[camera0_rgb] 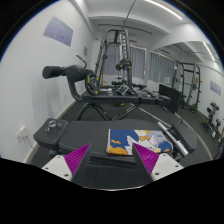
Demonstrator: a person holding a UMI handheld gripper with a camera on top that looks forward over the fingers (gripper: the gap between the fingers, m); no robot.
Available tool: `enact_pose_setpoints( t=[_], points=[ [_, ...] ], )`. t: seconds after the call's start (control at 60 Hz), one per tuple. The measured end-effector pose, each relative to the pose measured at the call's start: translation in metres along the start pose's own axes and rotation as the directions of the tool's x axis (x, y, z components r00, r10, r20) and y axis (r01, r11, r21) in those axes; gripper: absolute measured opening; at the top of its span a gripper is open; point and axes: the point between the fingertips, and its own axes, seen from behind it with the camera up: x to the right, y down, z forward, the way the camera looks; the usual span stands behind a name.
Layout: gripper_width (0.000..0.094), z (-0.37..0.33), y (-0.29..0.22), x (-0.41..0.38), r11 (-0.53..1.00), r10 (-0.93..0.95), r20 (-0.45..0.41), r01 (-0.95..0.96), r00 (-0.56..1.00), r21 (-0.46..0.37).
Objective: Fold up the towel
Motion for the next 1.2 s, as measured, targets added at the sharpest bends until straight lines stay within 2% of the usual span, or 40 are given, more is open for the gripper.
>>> enact_pose_setpoints(
  t=[0.383, 0.617, 0.717, 0.767, 0.85, 0.883, 0.933, 1.05, 1.133, 1.2],
  points=[
    [0.0857, 0.138, 0.031, -0.01, 0.998, 0.012, 0.007, -0.011, 1.0, -0.063],
    [0.083, 0.228, 0.048, -0.008, 0.99, 0.021, -0.036, -0.026, 0.999, -0.141],
    [0.0715, 0.246, 0.074, -0.003, 0.972, 0.02, -0.054, -0.033, 0.998, -0.233],
    [0.063, 0.25, 0.07, -0.003, 0.977, 0.041, -0.053, -0.051, 0.998, -0.207],
    [0.0479, 0.25, 0.073, 0.0, 0.978, 0.002, -0.057, -0.013, 0.998, -0.21],
    [0.0367, 0.249, 0.073, -0.001, 0.978, -0.021, -0.052, 0.009, 0.998, -0.21],
    [0.0032, 0.252, 0.072, 0.011, 0.977, -0.065, -0.104, 0.041, 0.992, -0.21],
    [0.0023, 0.246, 0.07, 0.009, 0.971, -0.072, -0.101, 0.047, 0.992, -0.233],
    [0.0015, 0.24, 0.063, -0.009, 0.968, 0.012, -0.039, -0.021, 0.999, -0.25],
    [0.0015, 0.229, 0.038, -0.011, 0.971, 0.079, -0.027, -0.083, 0.996, -0.226]
  ],
)
